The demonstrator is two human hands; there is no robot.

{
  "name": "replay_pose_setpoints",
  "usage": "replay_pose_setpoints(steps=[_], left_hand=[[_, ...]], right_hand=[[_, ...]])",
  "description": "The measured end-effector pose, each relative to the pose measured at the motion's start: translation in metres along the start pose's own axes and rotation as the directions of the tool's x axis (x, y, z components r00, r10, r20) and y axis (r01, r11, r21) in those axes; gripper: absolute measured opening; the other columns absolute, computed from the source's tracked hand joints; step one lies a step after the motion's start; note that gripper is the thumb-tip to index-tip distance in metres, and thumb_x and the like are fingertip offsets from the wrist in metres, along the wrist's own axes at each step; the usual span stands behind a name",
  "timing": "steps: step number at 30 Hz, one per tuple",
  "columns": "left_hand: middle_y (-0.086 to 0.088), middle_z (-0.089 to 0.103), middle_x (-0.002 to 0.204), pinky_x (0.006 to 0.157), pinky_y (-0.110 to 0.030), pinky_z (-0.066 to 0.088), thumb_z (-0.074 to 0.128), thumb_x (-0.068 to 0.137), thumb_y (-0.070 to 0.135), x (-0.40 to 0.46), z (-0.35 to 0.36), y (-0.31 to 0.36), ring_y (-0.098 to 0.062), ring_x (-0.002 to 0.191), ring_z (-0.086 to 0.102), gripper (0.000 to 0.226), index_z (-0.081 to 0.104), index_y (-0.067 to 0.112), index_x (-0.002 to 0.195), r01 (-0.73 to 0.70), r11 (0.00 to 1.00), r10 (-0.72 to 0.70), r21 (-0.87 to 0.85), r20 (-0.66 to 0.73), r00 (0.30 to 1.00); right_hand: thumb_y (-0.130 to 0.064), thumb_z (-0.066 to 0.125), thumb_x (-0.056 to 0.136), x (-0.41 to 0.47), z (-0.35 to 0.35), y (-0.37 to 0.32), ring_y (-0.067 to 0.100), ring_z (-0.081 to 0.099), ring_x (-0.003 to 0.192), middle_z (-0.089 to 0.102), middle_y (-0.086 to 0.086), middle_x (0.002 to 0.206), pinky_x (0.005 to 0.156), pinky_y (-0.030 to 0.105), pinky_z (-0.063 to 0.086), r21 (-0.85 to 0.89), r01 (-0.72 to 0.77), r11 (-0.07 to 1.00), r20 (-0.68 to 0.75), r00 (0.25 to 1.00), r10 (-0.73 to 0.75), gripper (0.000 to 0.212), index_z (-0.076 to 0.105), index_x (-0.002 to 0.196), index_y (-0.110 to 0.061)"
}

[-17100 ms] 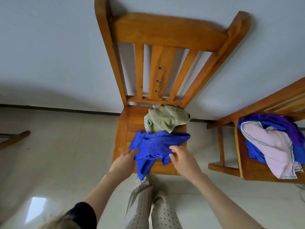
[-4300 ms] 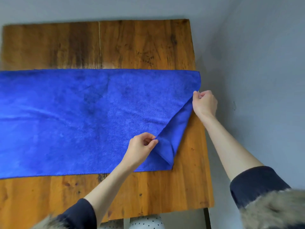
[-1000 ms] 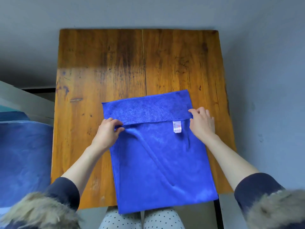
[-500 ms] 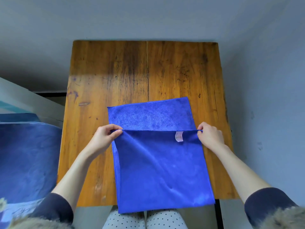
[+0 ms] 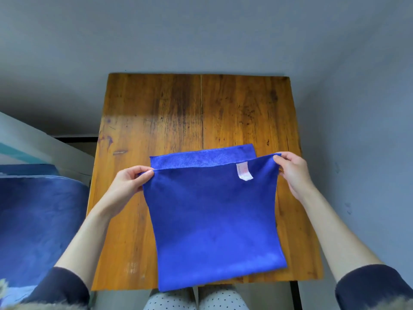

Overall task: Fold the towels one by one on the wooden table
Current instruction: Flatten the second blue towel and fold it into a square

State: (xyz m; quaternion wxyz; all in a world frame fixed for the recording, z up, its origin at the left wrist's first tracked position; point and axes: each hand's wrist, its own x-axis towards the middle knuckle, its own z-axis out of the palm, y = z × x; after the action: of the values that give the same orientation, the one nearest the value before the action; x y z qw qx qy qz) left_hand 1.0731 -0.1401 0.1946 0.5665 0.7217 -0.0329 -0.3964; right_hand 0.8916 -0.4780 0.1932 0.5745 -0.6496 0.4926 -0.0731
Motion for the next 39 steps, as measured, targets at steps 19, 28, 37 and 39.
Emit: replay_pose_setpoints(steps=[19, 28, 37, 39], left_hand=[[0.001, 0.049, 0.098, 0.077, -0.017, 0.031, 0.072, 0.080, 0.016, 0.114, -0.007, -0.055, -0.013, 0.089, 0.048, 0.008, 0.066, 0.013, 0.076, -0.036, 0.758, 0.248, 0.651, -0.238, 0.939], [0.001, 0.055, 0.089, 0.072, -0.022, 0.033, 0.071, 0.080, 0.013, 0.119, -0.003, -0.047, -0.014, 0.080, 0.050, 0.015, 0.060, 0.017, 0.072, -0.074, 0.779, 0.203, 0.623, -0.140, 0.969], [0.004, 0.065, 0.074, 0.059, -0.014, 0.040, 0.071, 0.081, 0.019, 0.108, -0.008, -0.035, -0.006, 0.067, 0.053, 0.010, 0.067, 0.015, 0.073, 0.021, 0.907, 0.090, 0.420, -0.243, 0.966], [0.005, 0.067, 0.075, 0.062, -0.012, 0.041, 0.071, 0.081, 0.019, 0.099, -0.012, -0.027, -0.004, 0.070, 0.057, 0.009, 0.068, 0.015, 0.073, 0.029, 0.926, 0.069, 0.376, -0.244, 0.967]], right_hand=[[-0.010, 0.058, 0.090, 0.102, 0.060, 0.033, 0.023, 0.055, 0.100, 0.062, 0.011, 0.110, 0.080, 0.021, 0.035, -0.673, 0.377, 0.636, 0.175, 0.917, -0.357, 0.011, 0.065, 0.095, -0.004], [-0.013, 0.057, 0.090, 0.113, 0.064, 0.031, 0.012, 0.046, 0.092, 0.043, -0.001, 0.105, 0.068, 0.012, 0.034, -0.678, 0.309, 0.667, 0.215, 0.951, -0.222, 0.003, 0.058, 0.090, -0.010], [-0.004, 0.062, 0.086, 0.109, 0.056, 0.015, 0.020, 0.059, 0.087, 0.064, 0.010, 0.091, 0.075, 0.029, 0.046, -0.156, -0.100, 0.983, 0.109, 0.987, 0.118, 0.008, 0.065, 0.080, -0.009], [-0.003, 0.061, 0.086, 0.102, 0.046, 0.009, 0.020, 0.060, 0.088, 0.065, 0.010, 0.092, 0.078, 0.030, 0.047, -0.096, -0.121, 0.988, 0.139, 0.981, 0.134, 0.008, 0.066, 0.081, -0.008]])
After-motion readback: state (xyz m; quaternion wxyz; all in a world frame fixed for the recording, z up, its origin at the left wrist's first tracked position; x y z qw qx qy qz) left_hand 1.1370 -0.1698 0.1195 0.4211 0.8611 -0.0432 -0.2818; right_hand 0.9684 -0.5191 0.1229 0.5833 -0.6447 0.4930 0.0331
